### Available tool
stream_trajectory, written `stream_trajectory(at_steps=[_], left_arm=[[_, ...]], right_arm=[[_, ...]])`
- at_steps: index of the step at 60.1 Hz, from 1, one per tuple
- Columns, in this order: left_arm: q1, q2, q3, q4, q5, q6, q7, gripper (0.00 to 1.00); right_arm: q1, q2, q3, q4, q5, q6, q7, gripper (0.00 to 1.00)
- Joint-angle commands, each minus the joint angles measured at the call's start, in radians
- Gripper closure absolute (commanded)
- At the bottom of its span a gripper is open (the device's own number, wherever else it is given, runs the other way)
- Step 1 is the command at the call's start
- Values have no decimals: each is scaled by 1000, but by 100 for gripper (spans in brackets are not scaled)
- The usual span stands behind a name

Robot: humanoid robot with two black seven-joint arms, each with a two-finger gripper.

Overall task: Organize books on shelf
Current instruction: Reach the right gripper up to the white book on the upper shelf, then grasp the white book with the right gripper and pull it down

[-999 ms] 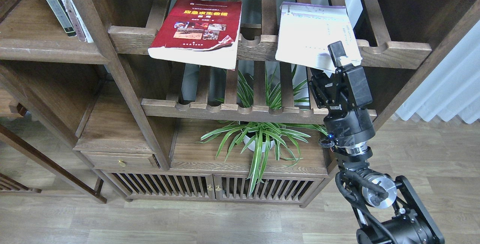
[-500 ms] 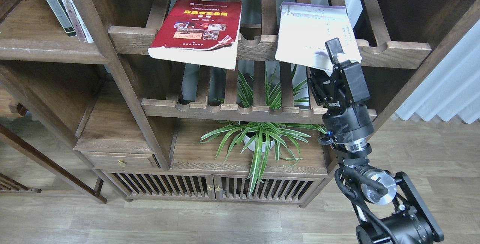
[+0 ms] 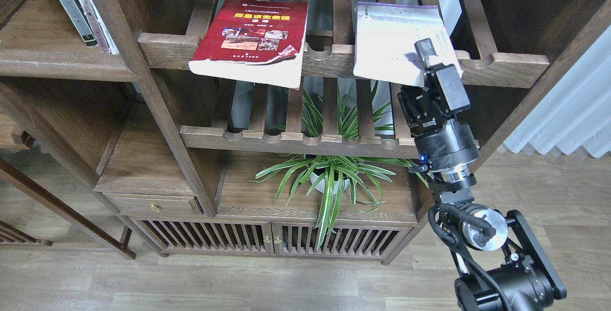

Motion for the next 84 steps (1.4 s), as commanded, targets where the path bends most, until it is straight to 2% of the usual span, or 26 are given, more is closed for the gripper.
stream_trajectory(at_steps=[1,4,8,10,16,32,43,71,84], left_arm=[[0,0,-1,6,0,0,-1,0],[0,0,-5,6,0,0,-1,0],[0,0,-8,9,0,0,-1,0],[0,0,-8,15,0,0,0,0],[0,2,-8,41,0,0,2,0],[15,0,31,57,-37,0,2,0],[40,0,156,57,-94,0,0,0],[64,-6,517,44,-289,0,-9,0],[64,-18,583,41,-297,0,-12,0]], right_arm=[[-18,0,-1,1,3,16,10,64],[-27,0,-1,1,3,30,10,72],[-48,0,-6,1,5,67,8,93],[-61,0,-12,1,5,91,7,96],[-82,0,-33,2,5,128,4,96],[-190,0,-107,11,5,129,-1,96],[-306,0,-191,16,5,129,-1,96],[-427,-18,-292,7,5,129,-5,96],[-458,-35,-314,-9,2,129,-12,96]])
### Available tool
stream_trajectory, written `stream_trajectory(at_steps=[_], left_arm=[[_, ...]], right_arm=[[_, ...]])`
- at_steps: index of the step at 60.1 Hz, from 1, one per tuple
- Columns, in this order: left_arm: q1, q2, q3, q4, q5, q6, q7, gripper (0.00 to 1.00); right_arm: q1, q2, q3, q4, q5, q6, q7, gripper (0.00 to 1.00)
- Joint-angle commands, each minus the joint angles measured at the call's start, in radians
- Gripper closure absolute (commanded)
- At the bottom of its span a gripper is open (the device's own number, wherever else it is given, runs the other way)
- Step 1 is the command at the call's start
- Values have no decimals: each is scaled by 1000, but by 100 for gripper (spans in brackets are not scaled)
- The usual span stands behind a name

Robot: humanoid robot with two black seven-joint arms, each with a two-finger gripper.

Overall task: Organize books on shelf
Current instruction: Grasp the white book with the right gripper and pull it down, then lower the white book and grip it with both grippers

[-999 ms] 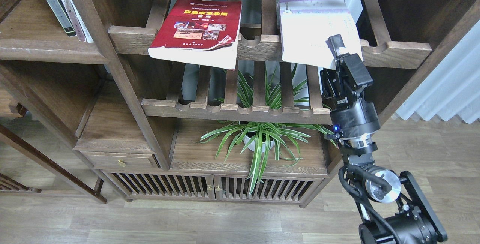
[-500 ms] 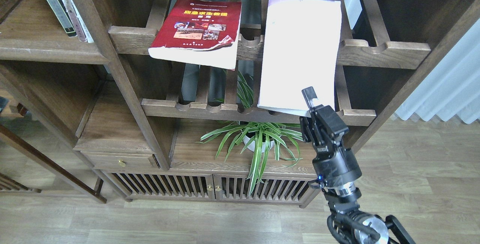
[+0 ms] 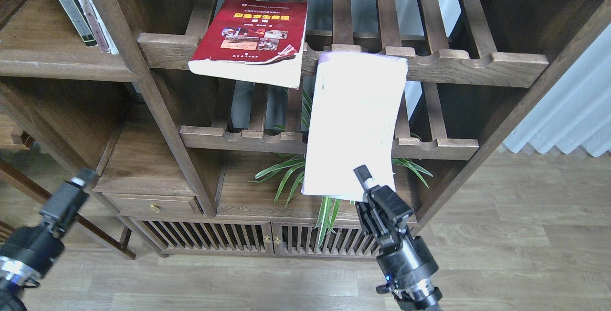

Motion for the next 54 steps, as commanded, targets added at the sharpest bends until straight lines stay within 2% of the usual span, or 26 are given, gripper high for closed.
stream_trajectory(at_steps=[1,8,9,14,23,40,54], left_arm=[[0,-10,36,-4,-6,0,-4,0],[-1,-12,98,-16,-70,0,-9,0],[-12,-7,168,-22,-136,0,-9,0],[-35,-4,245,-44,-195,0,-9,0],[-43,-18,288,-91,-196,0,-9,0],[-64,-96,380,-113,-196,0,-10,0],[-79,-162,418,-104,-196,0,-9,3]], right_arm=[[-16,-8,-11,-14,-4,1,-11,96],[-13,-8,-23,-67,-8,1,-60,95],[-4,-11,-32,-111,-10,1,-84,95],[10,-11,-69,-159,-10,1,-106,95],[62,3,-114,-230,-11,1,-146,95],[87,29,-178,-259,-18,1,-183,95],[85,29,-184,-261,-19,1,-184,95]])
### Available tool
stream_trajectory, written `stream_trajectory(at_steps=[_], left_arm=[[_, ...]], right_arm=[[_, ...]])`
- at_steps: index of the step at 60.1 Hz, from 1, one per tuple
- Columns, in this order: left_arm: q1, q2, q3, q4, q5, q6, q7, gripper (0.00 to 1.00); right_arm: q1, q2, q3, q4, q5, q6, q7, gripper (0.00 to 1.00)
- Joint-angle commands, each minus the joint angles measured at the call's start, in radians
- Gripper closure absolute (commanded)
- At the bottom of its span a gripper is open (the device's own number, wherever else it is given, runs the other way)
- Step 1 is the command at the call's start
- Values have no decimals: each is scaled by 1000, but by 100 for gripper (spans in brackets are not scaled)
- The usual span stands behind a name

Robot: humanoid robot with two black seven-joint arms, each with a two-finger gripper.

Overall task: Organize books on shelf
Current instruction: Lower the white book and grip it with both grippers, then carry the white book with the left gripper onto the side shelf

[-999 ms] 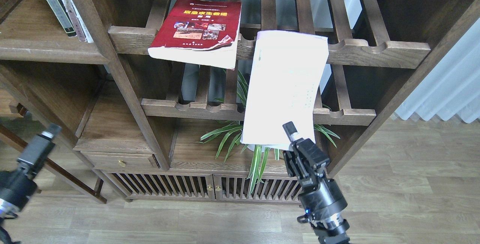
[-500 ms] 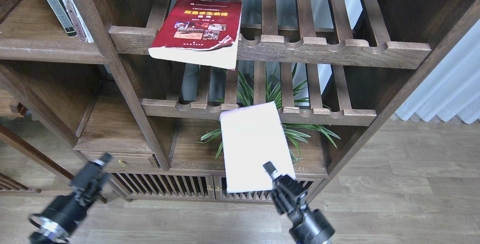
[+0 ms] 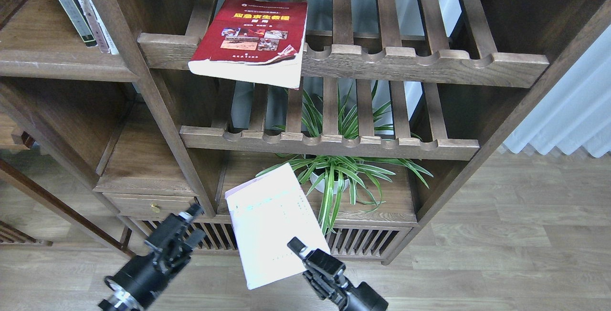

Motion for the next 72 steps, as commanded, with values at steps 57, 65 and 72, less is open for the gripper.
stream_trajectory(at_steps=[57,65,72], left_arm=[[-79,-52,47,18,2,0,18,94],[-78,-13,35,6,4,0,18,95],[-76,42,24,-22,4,0,18,95]], right_arm=[[-12,0,-5,0,-12,0,-3,92],[0,0,-18,0,-33,0,-10,46],[-2,0,-9,1,-113,0,-7,1]])
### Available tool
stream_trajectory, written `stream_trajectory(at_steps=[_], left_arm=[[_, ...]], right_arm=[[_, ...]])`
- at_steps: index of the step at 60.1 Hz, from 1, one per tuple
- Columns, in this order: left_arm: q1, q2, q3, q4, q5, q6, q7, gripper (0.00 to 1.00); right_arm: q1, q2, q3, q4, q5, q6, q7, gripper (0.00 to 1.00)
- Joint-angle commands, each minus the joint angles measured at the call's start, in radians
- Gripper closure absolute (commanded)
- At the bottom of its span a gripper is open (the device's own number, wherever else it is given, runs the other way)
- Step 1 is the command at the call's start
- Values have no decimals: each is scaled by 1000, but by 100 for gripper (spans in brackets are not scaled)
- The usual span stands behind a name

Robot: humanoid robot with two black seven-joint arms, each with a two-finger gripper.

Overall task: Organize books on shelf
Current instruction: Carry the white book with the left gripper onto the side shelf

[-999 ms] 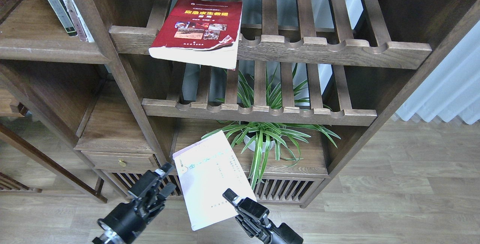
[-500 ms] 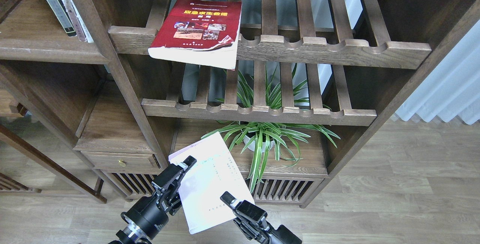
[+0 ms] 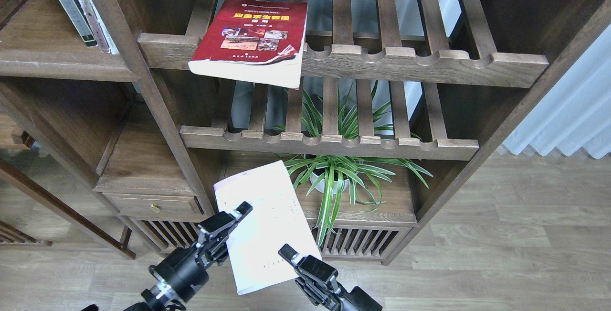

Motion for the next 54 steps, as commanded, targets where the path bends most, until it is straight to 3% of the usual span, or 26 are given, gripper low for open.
stream_trajectory(at_steps=[1,13,29,37,38,42,54], left_arm=[[4,57,-5,-31,2,0,2,95],[24,204,-104,-85,2,0,4,94],[136,431,-308,-191,0,0,2,94],[186,537,-469,-202,0,0,5,94],[203,558,-555,-202,0,0,7,94],[208,591,-655,-199,2,0,8,94],[197,709,-856,-180,21,0,41,94]], right_arm=[[2,2,3,2,-66,0,1,1],[5,2,1,-1,-66,0,4,1],[18,2,-2,-20,-69,0,4,1],[25,2,-5,-38,-70,0,4,1],[27,2,-5,-41,-70,0,4,1],[30,2,-5,-41,-72,0,2,1],[30,2,-5,-41,-72,0,2,1]])
